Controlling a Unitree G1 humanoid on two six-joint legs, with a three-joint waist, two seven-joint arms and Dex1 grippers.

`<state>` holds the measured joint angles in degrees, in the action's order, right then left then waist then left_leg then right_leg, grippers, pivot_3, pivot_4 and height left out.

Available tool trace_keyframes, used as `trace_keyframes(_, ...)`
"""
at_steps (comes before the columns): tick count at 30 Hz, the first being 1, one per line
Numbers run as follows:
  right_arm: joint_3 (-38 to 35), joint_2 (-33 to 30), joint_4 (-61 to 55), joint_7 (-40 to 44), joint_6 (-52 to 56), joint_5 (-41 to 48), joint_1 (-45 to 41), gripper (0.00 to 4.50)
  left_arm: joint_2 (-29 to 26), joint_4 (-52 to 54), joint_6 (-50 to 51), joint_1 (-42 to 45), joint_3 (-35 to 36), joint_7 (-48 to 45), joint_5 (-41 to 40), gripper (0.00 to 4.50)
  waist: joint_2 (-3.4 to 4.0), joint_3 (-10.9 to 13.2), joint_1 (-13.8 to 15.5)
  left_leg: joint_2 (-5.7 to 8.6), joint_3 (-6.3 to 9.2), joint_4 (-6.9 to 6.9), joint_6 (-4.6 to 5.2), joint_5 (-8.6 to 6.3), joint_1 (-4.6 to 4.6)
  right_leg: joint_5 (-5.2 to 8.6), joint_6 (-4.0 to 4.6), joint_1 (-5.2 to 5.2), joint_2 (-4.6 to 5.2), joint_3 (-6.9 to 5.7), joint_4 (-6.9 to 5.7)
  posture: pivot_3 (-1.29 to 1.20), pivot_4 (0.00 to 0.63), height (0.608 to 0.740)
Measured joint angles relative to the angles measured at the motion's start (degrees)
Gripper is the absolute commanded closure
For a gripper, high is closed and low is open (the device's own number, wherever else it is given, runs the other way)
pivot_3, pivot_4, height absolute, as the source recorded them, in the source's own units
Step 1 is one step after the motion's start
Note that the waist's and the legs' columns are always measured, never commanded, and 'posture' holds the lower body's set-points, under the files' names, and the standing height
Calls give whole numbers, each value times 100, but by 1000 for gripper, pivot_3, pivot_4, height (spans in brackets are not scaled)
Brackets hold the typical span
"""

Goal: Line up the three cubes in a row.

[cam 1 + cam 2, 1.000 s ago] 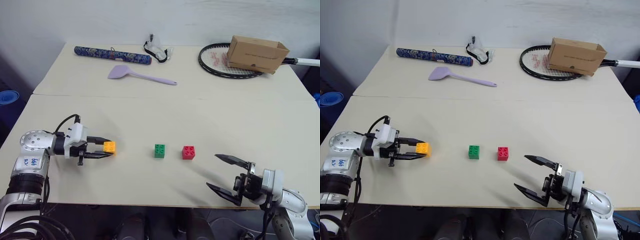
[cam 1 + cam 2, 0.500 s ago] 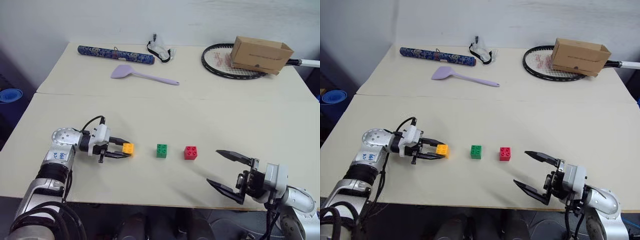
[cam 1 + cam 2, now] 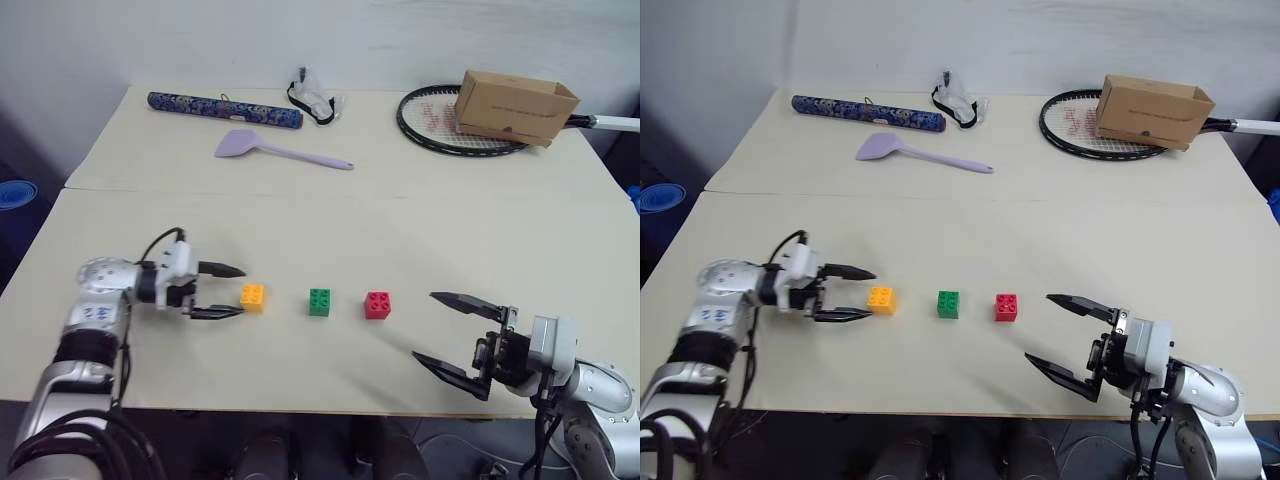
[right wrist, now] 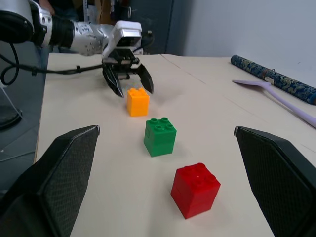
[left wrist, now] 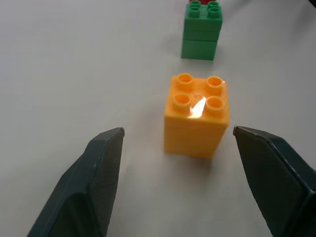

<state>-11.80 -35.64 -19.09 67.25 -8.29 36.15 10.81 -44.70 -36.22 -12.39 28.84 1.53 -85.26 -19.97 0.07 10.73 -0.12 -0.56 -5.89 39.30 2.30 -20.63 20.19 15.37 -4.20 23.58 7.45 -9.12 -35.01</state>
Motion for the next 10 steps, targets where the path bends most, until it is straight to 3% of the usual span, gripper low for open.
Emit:
trace_keyframes(5, -563, -1038, 368, 500, 444, 174, -321, 0, -876, 1722, 1232, -1863, 1184, 389, -564, 811, 6, 6, -13, -4, 9, 0, 4, -5, -2, 0, 0, -5, 7, 3, 12, 0, 150, 740)
trace_keyframes(10, -718, -1409, 762, 828, 684, 194, -766, 0, -972, 2418, 1372, -2344, 1929, 1112, -590, 811, 12, 9, 170, -2, 33, 0, -8, -12, -1, 2, 4, -10, 14, -1, 36, 0, 150, 740)
